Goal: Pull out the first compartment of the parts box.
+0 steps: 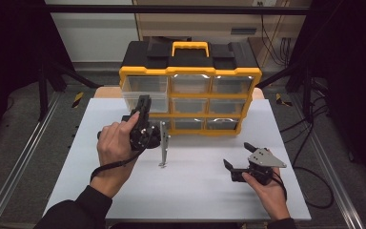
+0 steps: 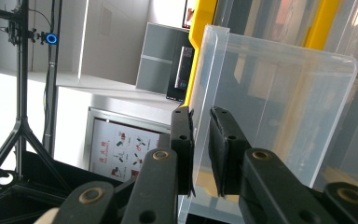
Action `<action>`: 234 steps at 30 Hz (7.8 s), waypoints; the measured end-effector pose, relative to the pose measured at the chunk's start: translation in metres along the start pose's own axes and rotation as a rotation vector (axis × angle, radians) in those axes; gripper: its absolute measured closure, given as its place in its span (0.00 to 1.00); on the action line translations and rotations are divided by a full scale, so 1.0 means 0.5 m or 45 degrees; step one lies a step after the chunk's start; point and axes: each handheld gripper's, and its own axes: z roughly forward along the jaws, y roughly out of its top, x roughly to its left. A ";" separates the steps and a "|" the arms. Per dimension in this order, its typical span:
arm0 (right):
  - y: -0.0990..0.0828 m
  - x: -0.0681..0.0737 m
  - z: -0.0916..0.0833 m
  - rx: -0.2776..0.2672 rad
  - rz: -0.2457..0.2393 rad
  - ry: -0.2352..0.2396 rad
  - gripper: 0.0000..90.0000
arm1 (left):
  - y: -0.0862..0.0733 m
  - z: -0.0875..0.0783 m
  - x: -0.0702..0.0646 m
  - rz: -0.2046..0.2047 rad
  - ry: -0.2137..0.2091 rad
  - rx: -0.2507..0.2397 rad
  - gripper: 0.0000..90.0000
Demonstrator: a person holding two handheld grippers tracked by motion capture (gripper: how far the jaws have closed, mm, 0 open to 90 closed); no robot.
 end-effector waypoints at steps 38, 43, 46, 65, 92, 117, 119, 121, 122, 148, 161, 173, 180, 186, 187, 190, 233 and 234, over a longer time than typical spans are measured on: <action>0.000 0.001 0.001 0.005 -0.004 0.003 0.06 | 0.018 -0.012 -0.010 -0.038 -0.006 -0.049 0.90; -0.001 0.001 0.001 0.007 -0.006 0.009 0.06 | 0.008 -0.009 -0.007 -0.039 -0.001 -0.037 0.80; -0.001 0.002 0.001 0.009 -0.006 0.011 0.05 | 0.002 -0.004 -0.007 -0.026 -0.016 -0.023 0.77; -0.001 0.001 0.001 0.009 -0.009 0.010 0.06 | -0.001 0.000 0.003 -0.014 -0.014 -0.006 0.83; -0.001 0.003 0.002 0.014 -0.011 0.012 0.05 | -0.008 -0.020 -0.003 -0.022 -0.016 -0.034 0.79; -0.001 0.006 0.004 0.024 -0.011 0.020 0.05 | -0.035 -0.082 -0.070 -0.493 -0.296 -0.058 0.34; -0.001 0.006 0.004 0.021 -0.011 0.020 0.05 | -0.035 -0.083 -0.073 -0.512 -0.308 -0.063 0.32; -0.001 0.006 0.004 0.024 -0.011 0.019 0.05 | -0.035 -0.086 -0.079 -0.533 -0.333 -0.066 0.30; -0.001 0.006 0.004 0.020 -0.011 0.020 0.05 | -0.036 -0.087 -0.079 -0.525 -0.351 -0.051 0.29; -0.001 0.006 0.003 0.026 -0.022 0.008 0.05 | -0.059 -0.073 -0.148 -0.868 -0.747 -0.072 0.19; -0.002 0.006 0.004 0.027 -0.033 0.006 0.05 | -0.085 -0.053 -0.161 -1.000 -0.895 -0.068 0.15; -0.001 0.008 0.005 0.027 -0.032 0.014 0.05 | -0.106 -0.028 -0.180 -1.079 -1.030 -0.040 0.12; 0.000 0.009 0.005 0.023 -0.037 0.019 0.05 | -0.117 -0.005 -0.191 -1.139 -1.112 -0.020 0.12; 0.000 0.011 0.007 0.030 -0.033 0.028 0.05 | -0.124 0.006 -0.193 -1.170 -1.178 -0.018 0.11; 0.000 0.011 0.007 0.030 -0.033 0.028 0.05 | -0.124 0.006 -0.193 -1.170 -1.178 -0.018 0.11; 0.001 0.013 0.008 0.026 -0.036 0.028 0.05 | -0.131 0.008 -0.199 -1.209 -1.217 -0.023 0.11; 0.000 0.015 0.015 0.056 -0.021 0.029 0.06 | -0.157 0.053 -0.243 -1.240 -1.487 0.132 0.21; -0.001 0.015 0.015 0.058 -0.021 0.027 0.06 | -0.157 0.055 -0.243 -1.228 -1.497 0.135 0.21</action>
